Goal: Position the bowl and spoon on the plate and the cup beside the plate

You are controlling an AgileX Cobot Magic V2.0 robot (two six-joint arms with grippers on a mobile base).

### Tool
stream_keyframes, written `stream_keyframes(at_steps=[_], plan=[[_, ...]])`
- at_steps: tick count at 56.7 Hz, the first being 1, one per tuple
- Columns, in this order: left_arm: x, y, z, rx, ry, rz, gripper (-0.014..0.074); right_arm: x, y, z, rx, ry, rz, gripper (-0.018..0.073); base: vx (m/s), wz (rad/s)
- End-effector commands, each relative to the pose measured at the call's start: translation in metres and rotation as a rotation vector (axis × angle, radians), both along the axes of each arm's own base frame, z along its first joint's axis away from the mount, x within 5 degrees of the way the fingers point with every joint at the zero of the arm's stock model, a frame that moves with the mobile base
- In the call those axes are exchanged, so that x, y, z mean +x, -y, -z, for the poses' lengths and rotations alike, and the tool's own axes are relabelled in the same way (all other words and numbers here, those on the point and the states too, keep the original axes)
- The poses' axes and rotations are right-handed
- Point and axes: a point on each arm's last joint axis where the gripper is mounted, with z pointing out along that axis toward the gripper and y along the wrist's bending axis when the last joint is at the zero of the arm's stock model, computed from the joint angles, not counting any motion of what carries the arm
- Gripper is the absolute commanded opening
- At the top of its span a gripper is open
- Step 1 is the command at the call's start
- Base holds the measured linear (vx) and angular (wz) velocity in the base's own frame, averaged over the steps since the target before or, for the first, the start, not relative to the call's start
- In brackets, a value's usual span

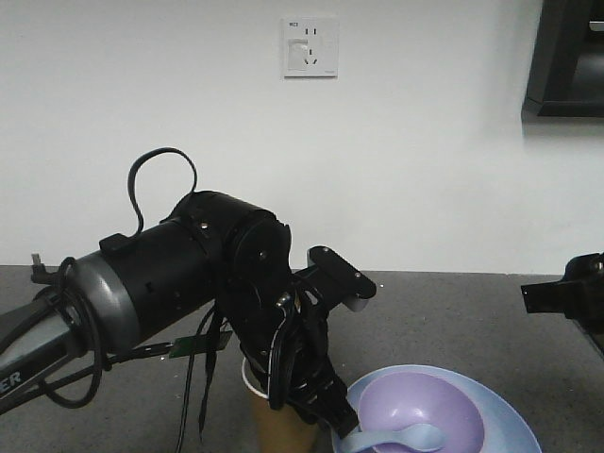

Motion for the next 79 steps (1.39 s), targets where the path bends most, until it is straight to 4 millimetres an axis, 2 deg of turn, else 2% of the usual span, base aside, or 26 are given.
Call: stream_keyframes(at_steps=[1, 15, 26, 31, 36, 38, 41, 46, 50, 51, 55, 61, 64, 72, 79], plan=[[-0.010, -0.006, -0.039, -0.095, 0.090, -0.006, 0.0548, -0.003, 0.001, -0.016, 0.017, 0.106, 0.009, 0.0592, 0.00, 0.00], [-0.016, -0.012, -0.063, -0.128, 0.127, -0.006, 0.0549, -0.003, 0.001, -0.016, 0.016, 0.106, 0.009, 0.0592, 0.00, 0.00], [-0.022, -0.018, -0.101, -0.201, 0.196, -0.026, 0.0533, -0.003, 0.001, -0.016, 0.015, 0.099, 0.008, 0.0592, 0.00, 0.00], [-0.029, -0.025, -0.125, -0.254, 0.251, -0.026, 0.0498, -0.004, 0.001, -0.016, 0.013, 0.095, 0.007, 0.0591, 0.00, 0.00], [-0.039, -0.035, -0.147, -0.299, 0.303, -0.034, 0.0393, -0.003, 0.001, -0.016, 0.013, 0.096, 0.007, 0.0559, 0.00, 0.00], [-0.042, -0.039, -0.153, -0.307, 0.323, -0.046, 0.0340, -0.004, 0.001, -0.016, 0.013, 0.095, 0.007, 0.0526, 0.00, 0.00], [-0.047, -0.049, -0.164, -0.307, 0.366, -0.075, 0.0209, -0.004, 0.001, -0.016, 0.013, 0.094, 0.006, 0.0452, 0.00, 0.00], [-0.053, -0.065, -0.179, -0.312, 0.439, -0.126, -0.0010, -0.007, 0.001, -0.016, 0.010, 0.090, 0.004, 0.0221, 0.00, 0.00], [-0.060, -0.077, -0.189, -0.339, 0.484, -0.148, -0.0008, -0.011, 0.002, -0.017, -0.004, 0.104, -0.007, 0.0008, 0.00, 0.00], [-0.061, -0.080, -0.190, -0.344, 0.491, -0.151, -0.0008, -0.012, 0.002, -0.017, -0.007, 0.112, -0.009, -0.0015, 0.00, 0.00], [-0.071, -0.096, -0.197, -0.383, 0.531, -0.173, -0.0006, -0.018, 0.003, -0.014, -0.015, 0.161, -0.012, -0.0015, 0.00, 0.00], [-0.083, -0.117, -0.190, -0.421, 0.567, -0.212, -0.0004, -0.033, 0.006, -0.006, -0.040, 0.285, -0.015, -0.0013, 0.00, 0.00], [-0.088, -0.126, -0.178, -0.437, 0.580, -0.229, -0.0003, -0.042, 0.008, 0.003, -0.047, 0.351, -0.009, -0.0013, 0.00, 0.00], [-0.117, -0.153, -0.140, -0.543, 0.626, -0.271, -0.0003, -0.071, 0.013, 0.031, -0.027, 0.499, 0.021, -0.0011, 0.00, 0.00], [-0.138, -0.167, -0.110, -0.623, 0.656, -0.279, -0.0003, -0.086, 0.016, 0.051, -0.004, 0.573, 0.049, -0.0008, 0.00, 0.00]])
